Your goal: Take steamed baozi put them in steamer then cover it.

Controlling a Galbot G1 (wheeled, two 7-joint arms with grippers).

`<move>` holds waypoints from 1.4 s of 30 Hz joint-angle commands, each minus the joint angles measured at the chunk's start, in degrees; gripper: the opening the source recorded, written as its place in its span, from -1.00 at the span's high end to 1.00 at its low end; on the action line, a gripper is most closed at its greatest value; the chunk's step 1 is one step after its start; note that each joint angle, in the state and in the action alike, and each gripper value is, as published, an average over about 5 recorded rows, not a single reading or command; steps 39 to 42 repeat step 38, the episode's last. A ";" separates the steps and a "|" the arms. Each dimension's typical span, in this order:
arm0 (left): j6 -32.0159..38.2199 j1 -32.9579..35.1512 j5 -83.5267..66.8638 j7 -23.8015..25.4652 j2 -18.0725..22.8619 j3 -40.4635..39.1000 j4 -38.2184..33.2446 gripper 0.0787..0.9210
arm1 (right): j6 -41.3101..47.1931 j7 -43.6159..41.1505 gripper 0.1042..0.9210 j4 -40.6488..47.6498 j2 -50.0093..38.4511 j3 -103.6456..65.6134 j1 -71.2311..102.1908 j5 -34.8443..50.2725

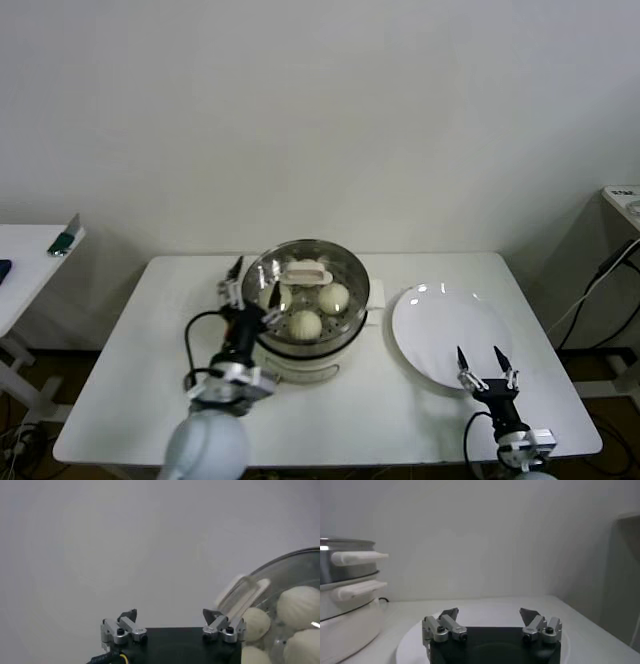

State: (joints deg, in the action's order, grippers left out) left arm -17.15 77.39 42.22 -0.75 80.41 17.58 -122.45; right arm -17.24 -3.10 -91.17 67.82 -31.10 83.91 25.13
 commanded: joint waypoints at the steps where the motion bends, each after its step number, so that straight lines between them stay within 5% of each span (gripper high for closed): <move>1: 22.04 17.98 -51.28 -5.08 -5.71 29.07 2.71 -0.77 | -1.33 1.20 -0.76 -0.67 0.80 0.66 -0.54 -1.98; 6: 26.08 22.16 -56.16 -4.57 -5.84 28.20 6.95 -0.77 | -1.58 1.53 -0.76 -0.24 1.23 1.17 -1.30 -2.30; 16: 35.87 20.11 -54.64 -3.75 -3.93 21.55 20.00 -0.77 | -1.76 1.78 -0.76 0.44 1.62 2.13 -1.26 -2.88; 42: 37.06 20.80 -53.98 -3.44 -2.95 18.90 18.80 -0.77 | -2.19 1.74 -0.76 0.22 1.25 2.03 -0.48 -3.00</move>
